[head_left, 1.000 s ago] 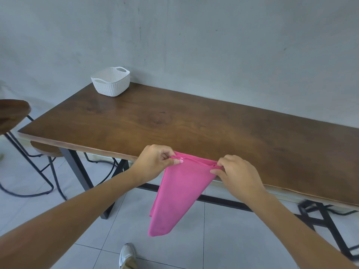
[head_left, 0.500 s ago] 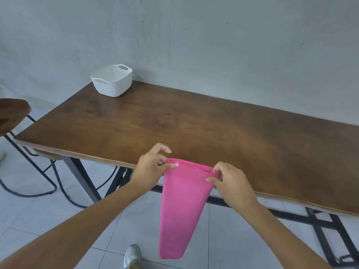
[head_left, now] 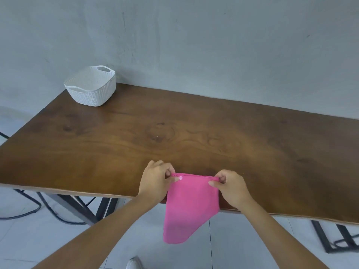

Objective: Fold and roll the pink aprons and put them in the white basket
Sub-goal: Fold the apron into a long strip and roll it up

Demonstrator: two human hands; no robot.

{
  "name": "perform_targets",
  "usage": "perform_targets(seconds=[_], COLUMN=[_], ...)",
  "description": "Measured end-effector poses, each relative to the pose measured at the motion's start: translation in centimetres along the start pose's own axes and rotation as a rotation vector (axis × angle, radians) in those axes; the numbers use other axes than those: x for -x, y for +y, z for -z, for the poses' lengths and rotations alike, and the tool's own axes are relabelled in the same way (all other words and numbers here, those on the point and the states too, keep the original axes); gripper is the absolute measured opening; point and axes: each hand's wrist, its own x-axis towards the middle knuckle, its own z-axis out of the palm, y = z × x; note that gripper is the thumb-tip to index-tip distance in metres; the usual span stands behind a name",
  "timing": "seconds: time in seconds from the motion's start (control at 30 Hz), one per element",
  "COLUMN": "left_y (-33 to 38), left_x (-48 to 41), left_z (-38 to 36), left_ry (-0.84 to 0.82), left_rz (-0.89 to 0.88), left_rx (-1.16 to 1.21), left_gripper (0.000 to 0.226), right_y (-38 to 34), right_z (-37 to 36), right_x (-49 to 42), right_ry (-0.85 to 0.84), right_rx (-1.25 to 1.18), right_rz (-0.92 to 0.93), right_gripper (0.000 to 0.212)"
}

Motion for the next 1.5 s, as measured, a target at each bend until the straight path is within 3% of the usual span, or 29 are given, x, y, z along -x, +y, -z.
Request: perform_targets(seconds=[0.23,0.37,0.77,1.03,1.5], left_y=[-1.1,-1.2,-1.2,-1.0,0.3], left_x=[-5.2,-8.9,-19.6,-25.9,-38.9], left_z=[-1.0,-0.7,-1.9,-3.6,-6.9], left_ry=[-0.078,-0.170,-0.213,-0.189,-0.058], left_rz=[0.056,0.105,0.182,0.233,0.383], left_rx=[-0.206,-0.259,-0.355,-0.366,-0.354], left_gripper=[0.031,0.035,0.042,0.044,0.057], right_y=[0.7,-0.1,-3.7,-4.4,-4.1], right_z=[-1.3,-0.8,0.9,2.8,6.0], right_x=[-5.1,-8.0,-17.0,-23.5,-38.8], right_ry=[0.017,0.016,0.047,0.017,-0.039], right_rx=[0.080,0.085,0.179,0.212,0.276], right_rz=[-0.060,-0.095,-0.266,-0.341,-0.231], right_gripper=[0.026,0.025,0.021,0.027,0.037])
